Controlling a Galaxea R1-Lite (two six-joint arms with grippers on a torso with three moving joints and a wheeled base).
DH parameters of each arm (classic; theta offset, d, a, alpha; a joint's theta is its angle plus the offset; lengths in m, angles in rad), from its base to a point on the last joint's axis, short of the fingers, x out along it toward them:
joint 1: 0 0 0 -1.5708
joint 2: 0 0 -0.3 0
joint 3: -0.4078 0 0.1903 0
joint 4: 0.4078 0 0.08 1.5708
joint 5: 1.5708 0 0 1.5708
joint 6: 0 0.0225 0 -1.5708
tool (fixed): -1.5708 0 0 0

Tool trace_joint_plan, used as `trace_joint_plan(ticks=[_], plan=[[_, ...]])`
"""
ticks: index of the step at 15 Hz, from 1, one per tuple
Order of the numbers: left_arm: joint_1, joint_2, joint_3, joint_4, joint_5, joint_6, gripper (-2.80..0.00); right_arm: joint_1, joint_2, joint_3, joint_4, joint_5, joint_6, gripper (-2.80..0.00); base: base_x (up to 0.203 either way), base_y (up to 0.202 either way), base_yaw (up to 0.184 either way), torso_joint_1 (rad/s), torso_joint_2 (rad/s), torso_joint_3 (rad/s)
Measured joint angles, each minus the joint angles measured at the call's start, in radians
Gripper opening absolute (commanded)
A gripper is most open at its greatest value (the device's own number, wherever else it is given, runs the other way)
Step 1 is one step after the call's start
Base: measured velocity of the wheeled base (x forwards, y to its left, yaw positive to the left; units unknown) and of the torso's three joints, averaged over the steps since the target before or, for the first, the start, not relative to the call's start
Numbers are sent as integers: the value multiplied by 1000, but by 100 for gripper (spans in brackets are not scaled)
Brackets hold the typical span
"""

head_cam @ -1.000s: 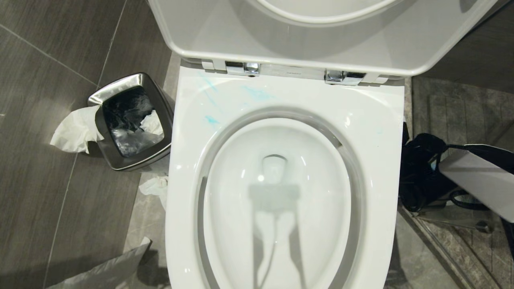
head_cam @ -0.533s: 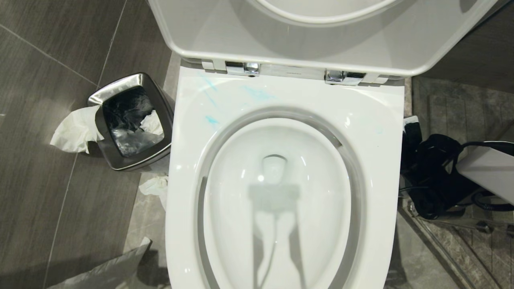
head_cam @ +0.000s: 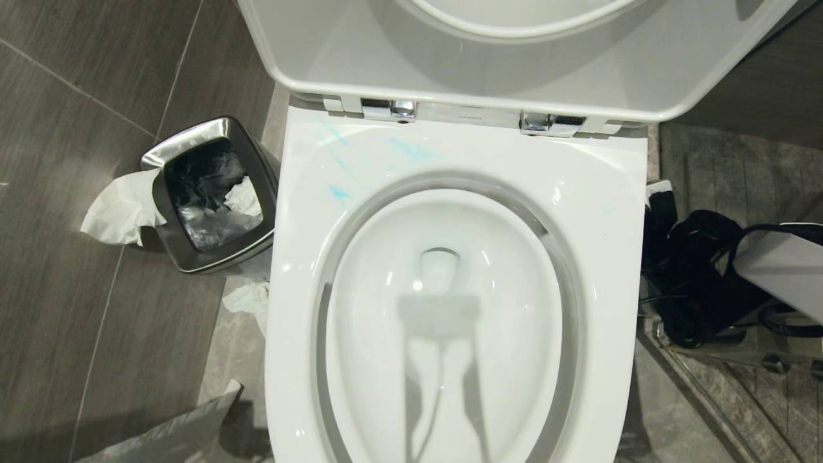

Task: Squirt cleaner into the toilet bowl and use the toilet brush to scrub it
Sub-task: Pour in the cleaning agent

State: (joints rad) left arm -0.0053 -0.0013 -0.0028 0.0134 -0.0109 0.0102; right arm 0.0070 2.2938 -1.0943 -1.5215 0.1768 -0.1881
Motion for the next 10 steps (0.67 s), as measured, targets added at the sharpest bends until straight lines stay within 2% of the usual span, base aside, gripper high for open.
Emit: trace_joint_plan(ticks=[3, 10], plan=[[0, 0, 1, 0, 0, 1, -280, 0, 19, -31, 0, 0, 5, 0, 0, 0, 0, 0, 0, 0], [0, 0, 1, 0, 0, 0, -280, 0, 120, -197, 1, -4, 13, 0, 0, 0, 0, 0, 0, 0]])
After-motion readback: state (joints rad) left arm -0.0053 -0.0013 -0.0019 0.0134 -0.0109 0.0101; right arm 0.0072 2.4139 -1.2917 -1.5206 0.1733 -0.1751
